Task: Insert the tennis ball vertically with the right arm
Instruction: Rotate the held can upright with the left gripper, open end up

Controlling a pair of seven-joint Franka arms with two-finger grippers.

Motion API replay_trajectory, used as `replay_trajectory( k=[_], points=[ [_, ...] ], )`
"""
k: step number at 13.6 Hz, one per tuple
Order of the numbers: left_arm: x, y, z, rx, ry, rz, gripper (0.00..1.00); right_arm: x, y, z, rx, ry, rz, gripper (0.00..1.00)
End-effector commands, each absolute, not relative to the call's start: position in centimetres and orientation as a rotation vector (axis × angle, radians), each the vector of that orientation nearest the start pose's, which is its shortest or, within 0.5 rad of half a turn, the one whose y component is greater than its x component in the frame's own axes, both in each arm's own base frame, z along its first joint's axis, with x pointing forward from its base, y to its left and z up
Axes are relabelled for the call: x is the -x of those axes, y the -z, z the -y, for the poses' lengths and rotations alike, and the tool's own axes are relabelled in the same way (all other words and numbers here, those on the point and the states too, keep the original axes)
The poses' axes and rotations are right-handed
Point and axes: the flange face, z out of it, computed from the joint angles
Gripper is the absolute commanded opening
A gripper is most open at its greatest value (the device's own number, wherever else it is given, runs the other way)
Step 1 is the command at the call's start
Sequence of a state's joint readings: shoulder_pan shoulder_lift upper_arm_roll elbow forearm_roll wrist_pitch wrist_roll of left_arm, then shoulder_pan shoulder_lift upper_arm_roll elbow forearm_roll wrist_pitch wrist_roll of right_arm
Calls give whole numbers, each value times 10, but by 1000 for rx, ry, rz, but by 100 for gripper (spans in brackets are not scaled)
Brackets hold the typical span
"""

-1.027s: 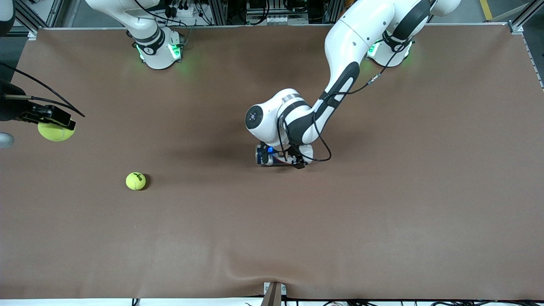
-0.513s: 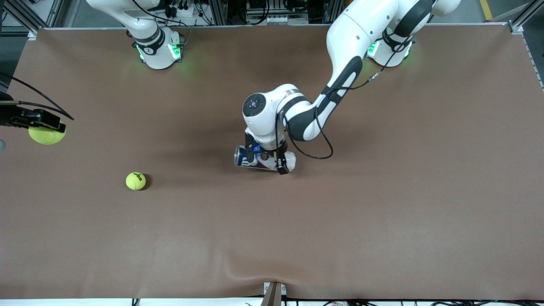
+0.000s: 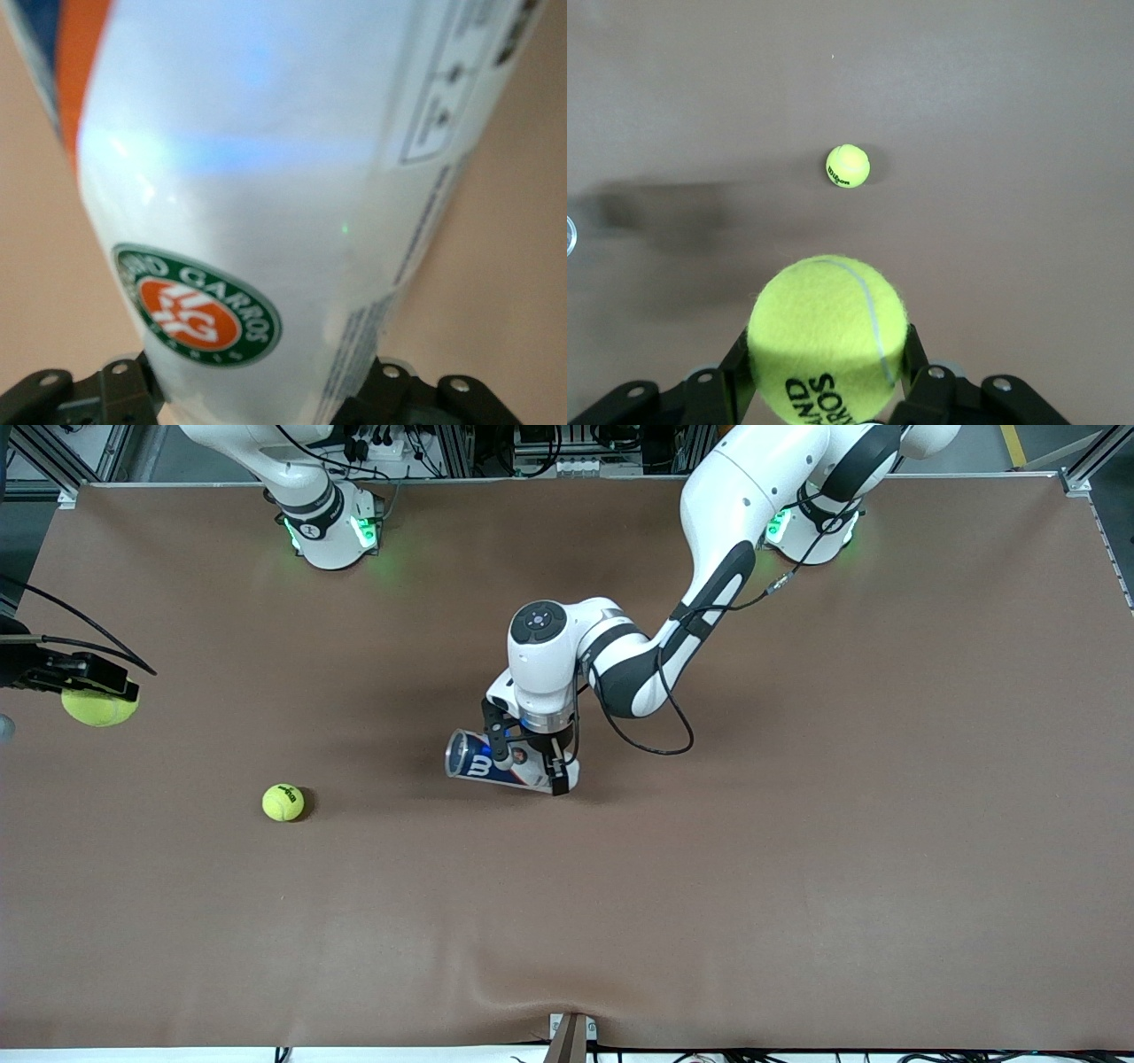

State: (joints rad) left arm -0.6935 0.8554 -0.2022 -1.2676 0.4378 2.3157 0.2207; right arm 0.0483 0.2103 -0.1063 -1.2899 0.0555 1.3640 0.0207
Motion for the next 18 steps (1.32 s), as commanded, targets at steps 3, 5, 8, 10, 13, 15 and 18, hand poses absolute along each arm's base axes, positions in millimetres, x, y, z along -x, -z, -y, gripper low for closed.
replay_trajectory(
  k=[3, 5, 8, 10, 13, 15, 18],
  points=[
    [-524, -273, 579, 2566, 632, -1726, 75, -596, -622, 22, 3094, -200, -100, 0],
    [-525, -271, 583, 2605, 707, -1708, 75, -596, -622, 22, 3094, -197, -100, 0],
    [-523, -250, 588, 2671, 845, -1675, 75, -597, -620, 16, 3100, -200, -96, 0],
    [-520, -235, 591, 2713, 935, -1657, 75, -598, -620, 15, 3100, -196, -94, 0],
    [-516, -203, 590, 2793, 1143, -1612, 75, -598, -620, 14, 3102, -196, -90, 0],
    [-508, -168, 583, 2832, 1299, -1598, 75, -598, -620, 13, 3101, -196, -92, 0],
    [-511, -145, 565, 2885, 1476, -1513, 75, -598, -619, 12, 3101, -198, -89, 0]
  ],
)
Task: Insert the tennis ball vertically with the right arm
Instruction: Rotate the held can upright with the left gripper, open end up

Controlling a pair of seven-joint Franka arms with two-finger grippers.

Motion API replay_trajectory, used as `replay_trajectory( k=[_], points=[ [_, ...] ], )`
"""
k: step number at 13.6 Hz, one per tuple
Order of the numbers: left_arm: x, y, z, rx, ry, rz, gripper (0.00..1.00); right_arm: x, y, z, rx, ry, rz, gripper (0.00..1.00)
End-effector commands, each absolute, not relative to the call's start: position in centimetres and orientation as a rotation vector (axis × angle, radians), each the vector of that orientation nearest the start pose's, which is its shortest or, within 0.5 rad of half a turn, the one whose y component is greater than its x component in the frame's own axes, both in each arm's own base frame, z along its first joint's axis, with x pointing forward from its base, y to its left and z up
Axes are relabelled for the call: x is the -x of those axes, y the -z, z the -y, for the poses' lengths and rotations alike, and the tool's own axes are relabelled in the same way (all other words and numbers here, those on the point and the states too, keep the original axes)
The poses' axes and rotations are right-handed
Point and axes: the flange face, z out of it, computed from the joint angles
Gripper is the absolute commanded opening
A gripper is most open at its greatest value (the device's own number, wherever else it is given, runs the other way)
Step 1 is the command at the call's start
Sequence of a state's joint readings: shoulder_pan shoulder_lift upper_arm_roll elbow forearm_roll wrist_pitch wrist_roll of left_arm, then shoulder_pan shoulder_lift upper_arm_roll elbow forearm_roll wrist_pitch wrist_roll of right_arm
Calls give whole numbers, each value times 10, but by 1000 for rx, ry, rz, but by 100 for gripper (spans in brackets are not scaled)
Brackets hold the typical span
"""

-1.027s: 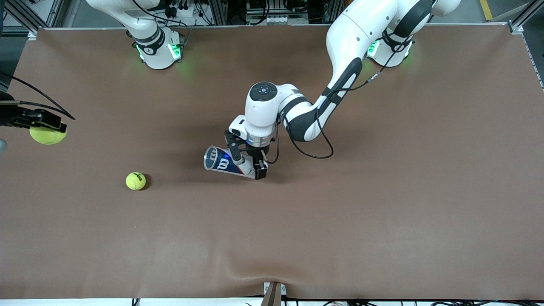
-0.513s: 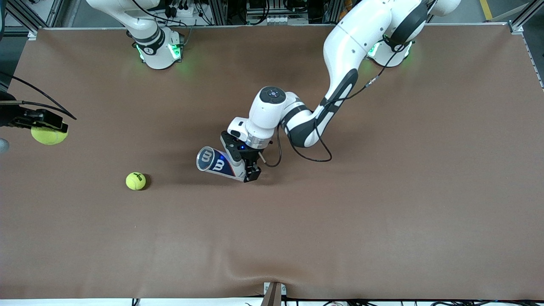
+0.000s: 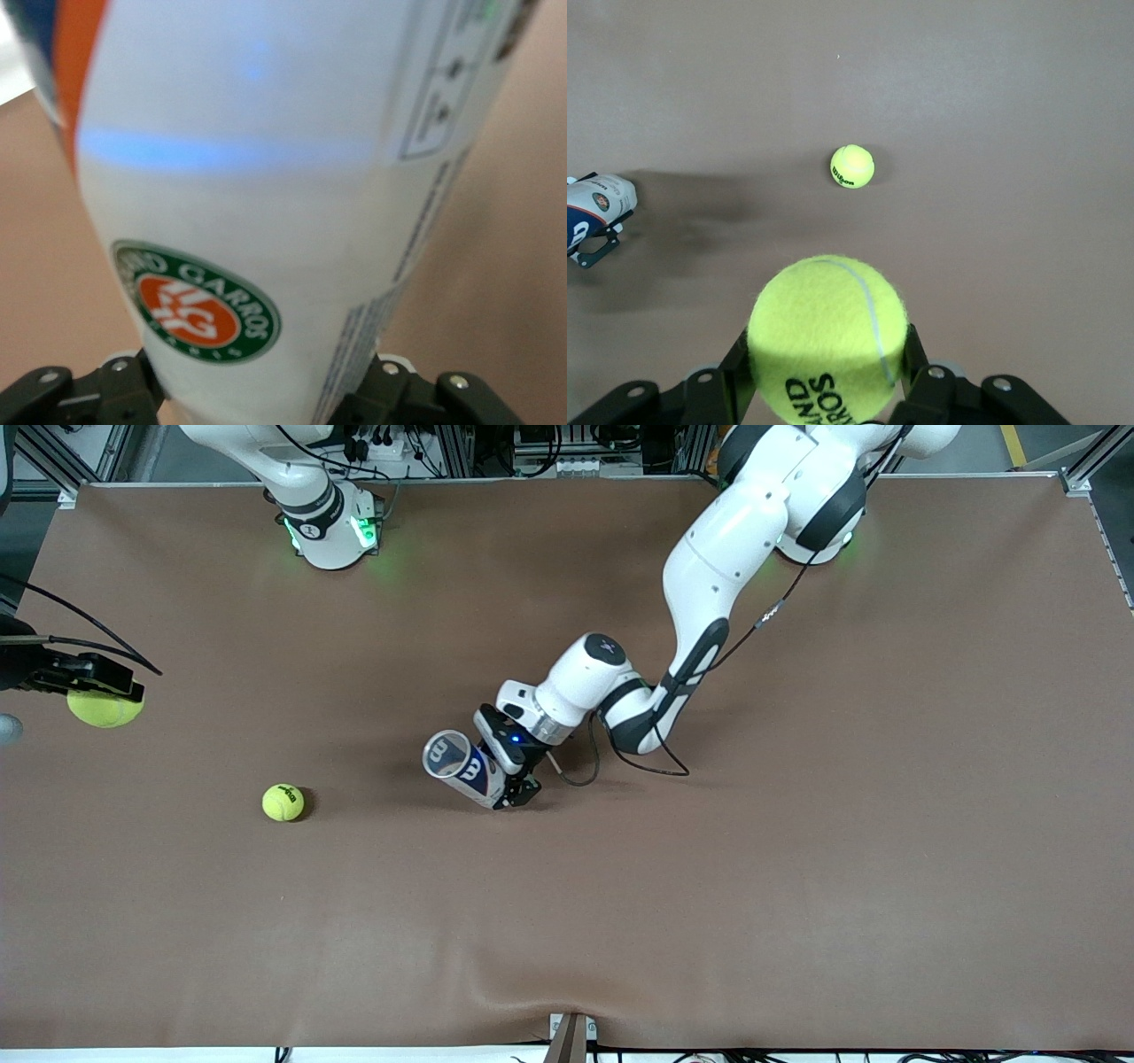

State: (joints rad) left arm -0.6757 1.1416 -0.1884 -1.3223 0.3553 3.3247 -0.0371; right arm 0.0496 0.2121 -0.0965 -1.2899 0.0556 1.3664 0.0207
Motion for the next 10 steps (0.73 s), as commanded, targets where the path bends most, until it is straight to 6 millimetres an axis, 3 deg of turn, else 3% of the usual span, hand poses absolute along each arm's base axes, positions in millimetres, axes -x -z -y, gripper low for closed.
replay_trajectory(
  k=[1, 10],
  points=[
    [-509, -138, 562, 2906, 1485, -1490, 76, -598, -619, 12, 3101, -198, -89, 0],
    [-501, -99, 546, 2981, 1509, -1392, 77, -599, -616, 7, 3101, -206, -80, 0]
  ],
)
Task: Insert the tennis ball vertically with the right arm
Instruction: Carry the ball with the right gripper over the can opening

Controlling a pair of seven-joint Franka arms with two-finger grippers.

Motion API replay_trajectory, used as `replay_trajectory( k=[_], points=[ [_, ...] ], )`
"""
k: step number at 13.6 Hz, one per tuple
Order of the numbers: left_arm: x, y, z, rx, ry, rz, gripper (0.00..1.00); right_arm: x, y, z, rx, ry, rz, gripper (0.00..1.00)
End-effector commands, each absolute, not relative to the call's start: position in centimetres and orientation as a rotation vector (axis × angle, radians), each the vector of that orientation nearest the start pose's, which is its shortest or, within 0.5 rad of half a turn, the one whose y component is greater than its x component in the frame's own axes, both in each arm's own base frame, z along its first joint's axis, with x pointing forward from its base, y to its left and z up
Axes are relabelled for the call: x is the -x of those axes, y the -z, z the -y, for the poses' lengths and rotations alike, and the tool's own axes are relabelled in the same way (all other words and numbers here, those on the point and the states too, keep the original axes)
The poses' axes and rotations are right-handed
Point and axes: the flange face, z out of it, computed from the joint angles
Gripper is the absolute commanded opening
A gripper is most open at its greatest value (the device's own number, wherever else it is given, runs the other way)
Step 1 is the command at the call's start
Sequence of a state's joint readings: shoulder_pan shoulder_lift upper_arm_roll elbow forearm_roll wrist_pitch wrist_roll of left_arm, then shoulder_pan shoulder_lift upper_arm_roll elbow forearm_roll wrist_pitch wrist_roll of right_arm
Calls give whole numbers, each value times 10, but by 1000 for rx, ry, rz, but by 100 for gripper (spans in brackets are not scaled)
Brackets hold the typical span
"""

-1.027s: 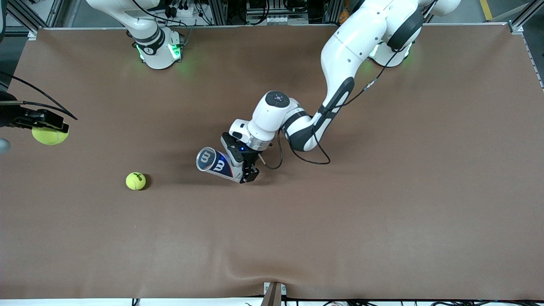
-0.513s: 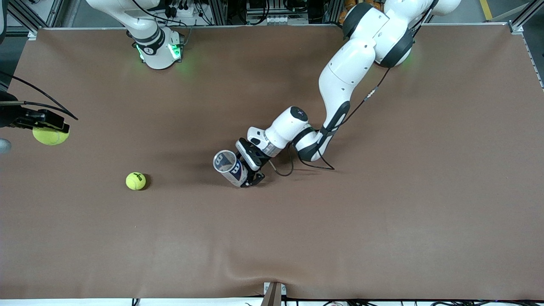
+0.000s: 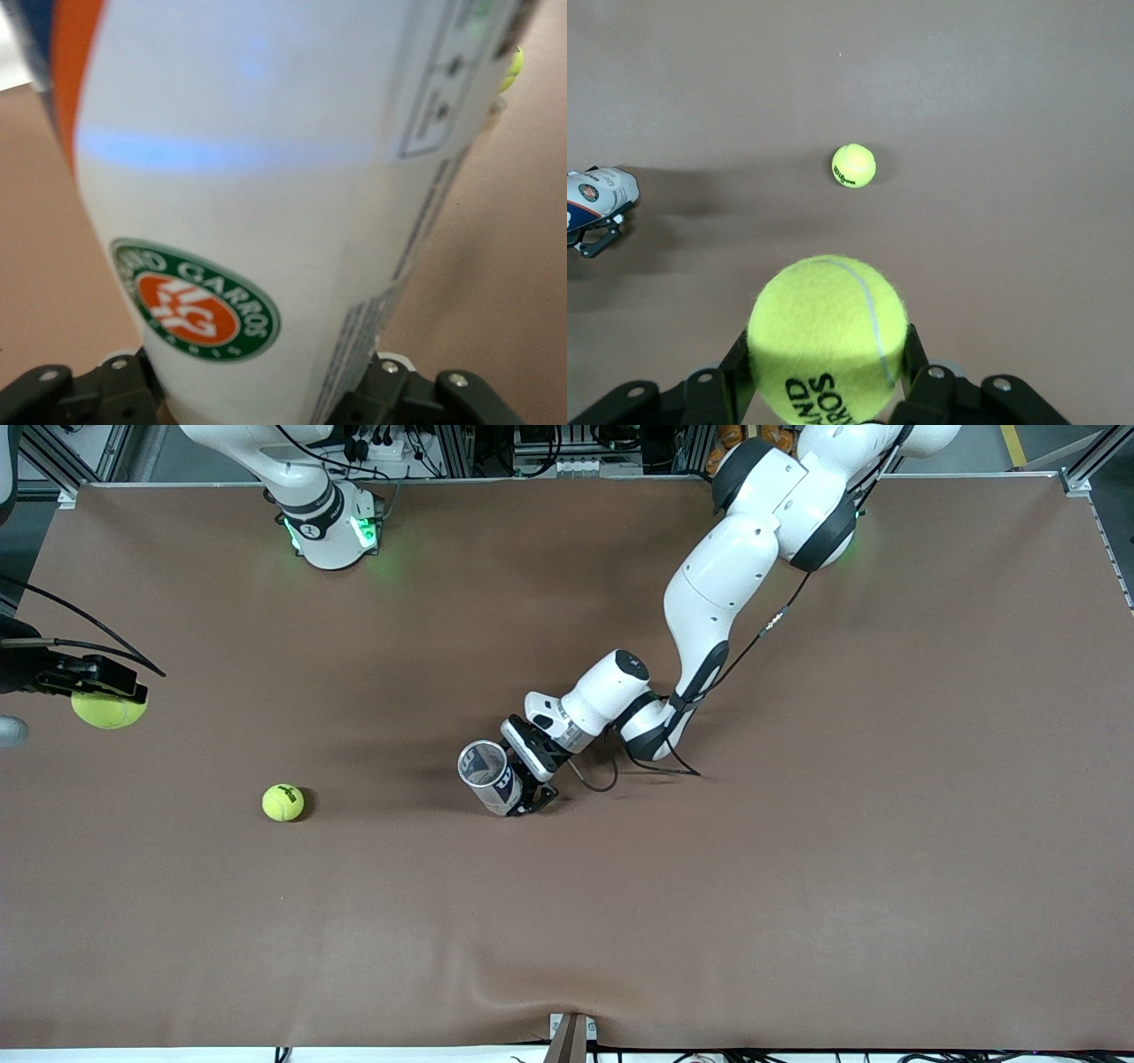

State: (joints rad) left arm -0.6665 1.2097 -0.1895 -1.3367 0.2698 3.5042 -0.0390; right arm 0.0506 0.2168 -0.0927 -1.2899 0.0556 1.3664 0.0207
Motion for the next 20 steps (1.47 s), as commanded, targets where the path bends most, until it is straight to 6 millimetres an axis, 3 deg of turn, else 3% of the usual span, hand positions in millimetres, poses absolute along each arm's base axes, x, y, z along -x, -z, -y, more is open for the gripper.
replay_trajectory(
  k=[1, 3, 8, 13, 16, 20],
  points=[
    [-500, -95, 545, 2983, 1511, -1391, 77, -600, -616, 2, 3099, -206, -77, 0],
    [-503, -93, 542, 2984, 1513, -1382, 77, -604, -611, -19, 3101, -207, -132, 0],
    [-505, -91, 538, 2981, 1509, -1378, 78, -619, -586, -108, 3097, -154, -418, 0],
    [-506, -90, 536, 2978, 1509, -1378, 79, -629, -544, -194, 3080, -113, -599, 0],
    [-506, -90, 536, 2977, 1511, -1378, 79, -630, -511, -256, 3060, -72, -701, 0],
    [-506, -92, 536, 2974, 1532, -1375, 79, -624, -479, -314, 3015, -25, -860, 0]
  ],
)
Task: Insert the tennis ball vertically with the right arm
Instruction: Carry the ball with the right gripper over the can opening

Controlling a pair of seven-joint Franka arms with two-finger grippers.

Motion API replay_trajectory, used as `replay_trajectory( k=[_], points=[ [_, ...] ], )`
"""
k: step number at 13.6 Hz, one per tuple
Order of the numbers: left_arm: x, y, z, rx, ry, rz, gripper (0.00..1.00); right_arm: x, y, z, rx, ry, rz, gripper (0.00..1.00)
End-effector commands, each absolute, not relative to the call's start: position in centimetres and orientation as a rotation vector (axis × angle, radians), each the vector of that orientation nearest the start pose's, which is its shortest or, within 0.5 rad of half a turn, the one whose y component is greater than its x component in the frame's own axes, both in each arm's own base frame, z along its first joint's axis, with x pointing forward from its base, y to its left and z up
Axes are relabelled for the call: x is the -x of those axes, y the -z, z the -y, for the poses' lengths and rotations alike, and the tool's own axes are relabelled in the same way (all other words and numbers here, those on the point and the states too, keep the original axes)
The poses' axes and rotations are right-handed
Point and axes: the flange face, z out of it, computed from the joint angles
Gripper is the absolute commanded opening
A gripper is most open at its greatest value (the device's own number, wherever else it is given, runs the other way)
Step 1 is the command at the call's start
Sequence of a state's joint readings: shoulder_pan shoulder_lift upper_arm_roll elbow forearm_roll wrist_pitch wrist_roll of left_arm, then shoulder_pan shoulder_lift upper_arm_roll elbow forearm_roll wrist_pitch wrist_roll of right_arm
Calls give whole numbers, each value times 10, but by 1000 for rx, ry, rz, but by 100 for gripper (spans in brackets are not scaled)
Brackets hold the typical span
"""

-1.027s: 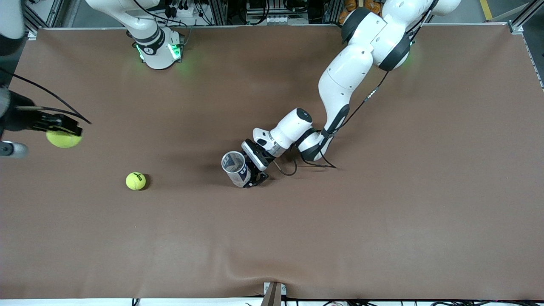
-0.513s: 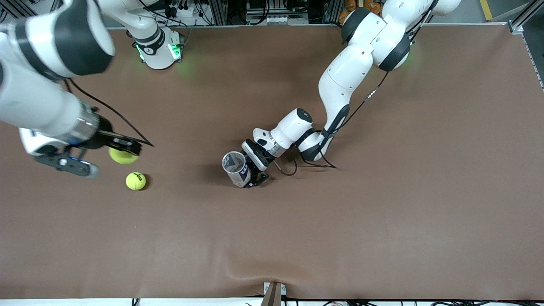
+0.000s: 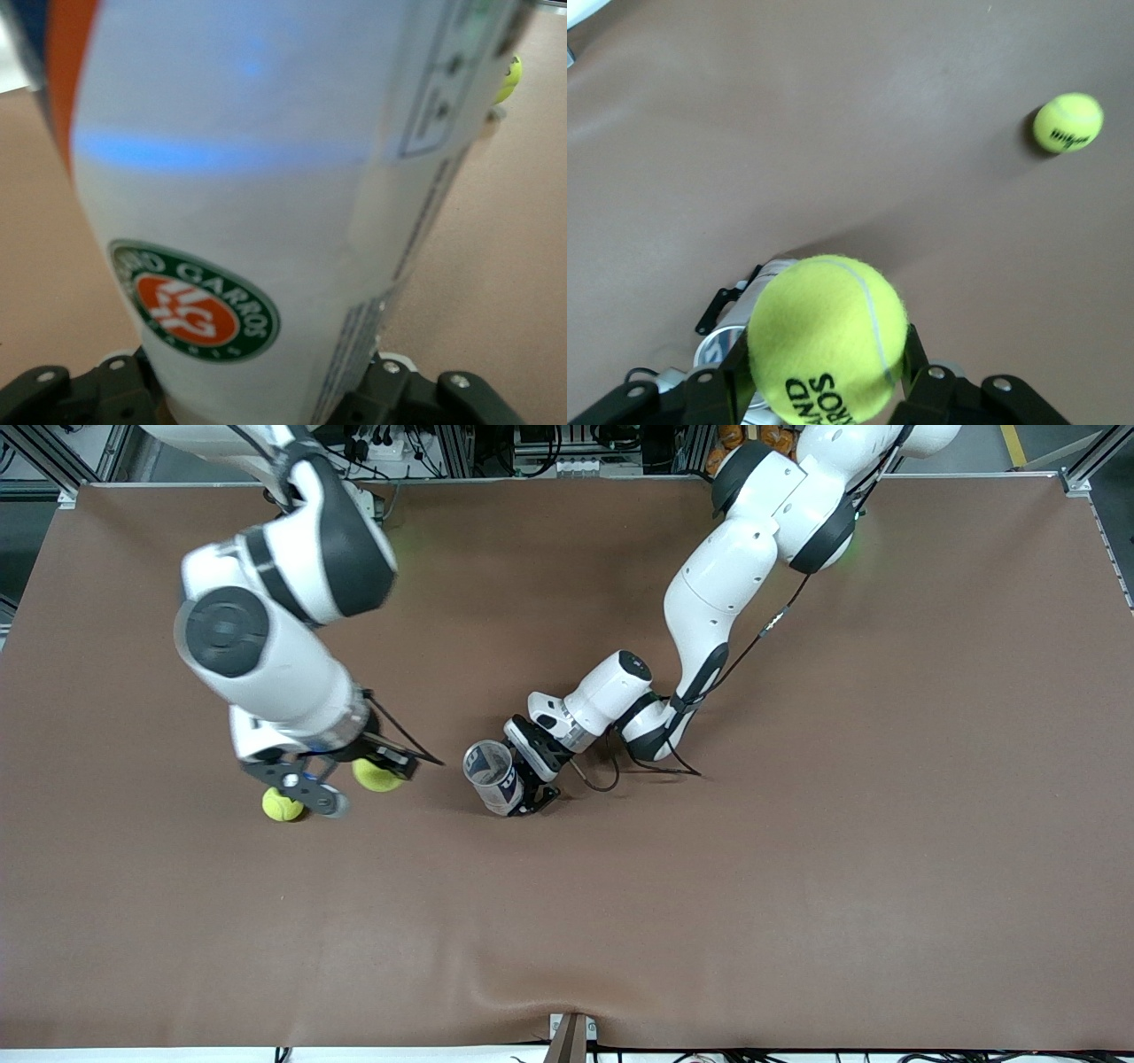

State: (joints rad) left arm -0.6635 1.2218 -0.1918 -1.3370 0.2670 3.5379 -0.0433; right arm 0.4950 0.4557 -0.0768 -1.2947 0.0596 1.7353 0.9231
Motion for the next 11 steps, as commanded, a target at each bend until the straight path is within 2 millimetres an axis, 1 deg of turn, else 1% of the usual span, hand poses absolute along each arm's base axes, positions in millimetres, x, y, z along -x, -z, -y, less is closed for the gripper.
replay_trajectory(
  k=[1, 2, 4, 5, 6, 7, 9, 11],
  points=[
    [-506, -92, 536, 2975, 1532, -1373, 79, -622, -471, -328, 3001, -10, -884, 0],
    [-506, -92, 536, 2975, 1532, -1373, 79, -620, -464, -341, 2987, -2, -904, 0],
    [-507, -93, 536, 2976, 1535, -1370, 79, -609, -447, -366, 3016, -24, -870, 0],
    [-507, -94, 536, 2977, 1537, -1368, 78, -607, -441, -369, 3021, -38, -868, 0],
    [-507, -94, 537, 2975, 1540, -1367, 78, -603, -437, -378, 3024, -45, -872, 0],
    [-508, -94, 536, 2977, 1540, -1364, 78, -600, -427, -384, 3028, -57, -894, 0],
    [-508, -94, 536, 2977, 1540, -1364, 78, -595, -412, -396, 3051, -79, -874, 0],
    [-507, -95, 537, 2976, 1542, -1367, 78, -592, -406, -400, 3058, -91, -869, 0]
  ],
)
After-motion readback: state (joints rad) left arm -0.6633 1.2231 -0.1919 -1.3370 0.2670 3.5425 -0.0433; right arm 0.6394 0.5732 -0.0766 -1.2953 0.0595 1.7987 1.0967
